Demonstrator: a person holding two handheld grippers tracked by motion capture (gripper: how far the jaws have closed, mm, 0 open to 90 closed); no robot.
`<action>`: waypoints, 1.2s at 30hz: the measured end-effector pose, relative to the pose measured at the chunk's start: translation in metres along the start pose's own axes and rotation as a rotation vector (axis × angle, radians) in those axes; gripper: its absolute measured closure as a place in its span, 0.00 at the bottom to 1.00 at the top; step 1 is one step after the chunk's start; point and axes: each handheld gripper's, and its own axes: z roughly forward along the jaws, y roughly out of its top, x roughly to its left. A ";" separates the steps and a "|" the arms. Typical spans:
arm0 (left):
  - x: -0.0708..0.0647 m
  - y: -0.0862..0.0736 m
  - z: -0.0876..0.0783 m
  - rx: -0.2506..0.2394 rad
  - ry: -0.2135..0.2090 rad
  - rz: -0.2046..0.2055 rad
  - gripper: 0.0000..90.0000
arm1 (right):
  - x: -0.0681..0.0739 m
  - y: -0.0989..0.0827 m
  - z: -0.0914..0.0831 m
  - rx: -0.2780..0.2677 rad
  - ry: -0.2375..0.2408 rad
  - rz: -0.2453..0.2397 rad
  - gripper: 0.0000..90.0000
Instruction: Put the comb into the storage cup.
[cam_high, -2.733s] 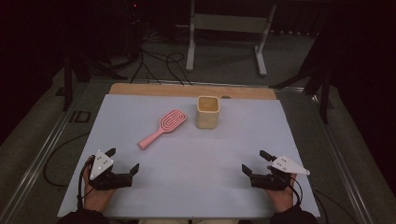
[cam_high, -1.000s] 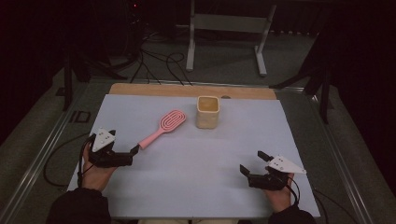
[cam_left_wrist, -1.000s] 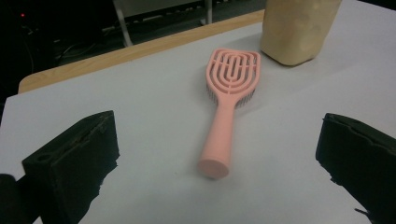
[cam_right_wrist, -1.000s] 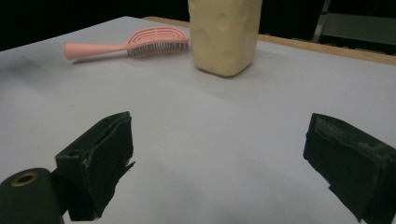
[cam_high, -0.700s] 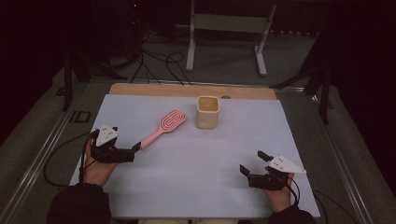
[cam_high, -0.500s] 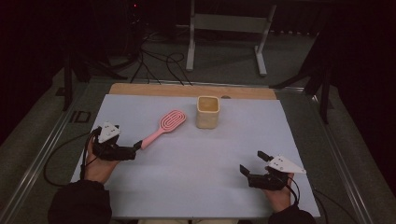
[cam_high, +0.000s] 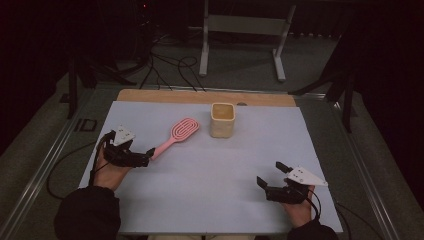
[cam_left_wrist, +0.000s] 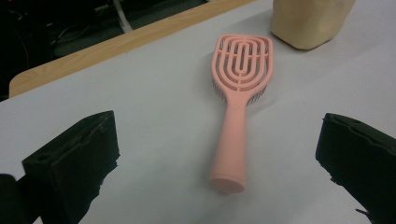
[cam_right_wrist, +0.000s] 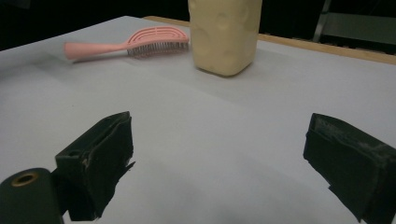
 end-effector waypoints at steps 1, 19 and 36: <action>0.000 0.000 0.001 0.004 -0.001 0.000 0.00 | 0.000 0.000 0.000 0.000 0.000 -0.002 0.09; 0.000 0.007 0.025 0.076 0.004 0.024 0.00 | 0.000 0.000 0.000 0.001 0.000 -0.002 0.09; -0.005 0.013 0.048 0.155 -0.007 0.073 0.00 | 0.000 0.000 0.000 0.002 0.001 -0.004 0.09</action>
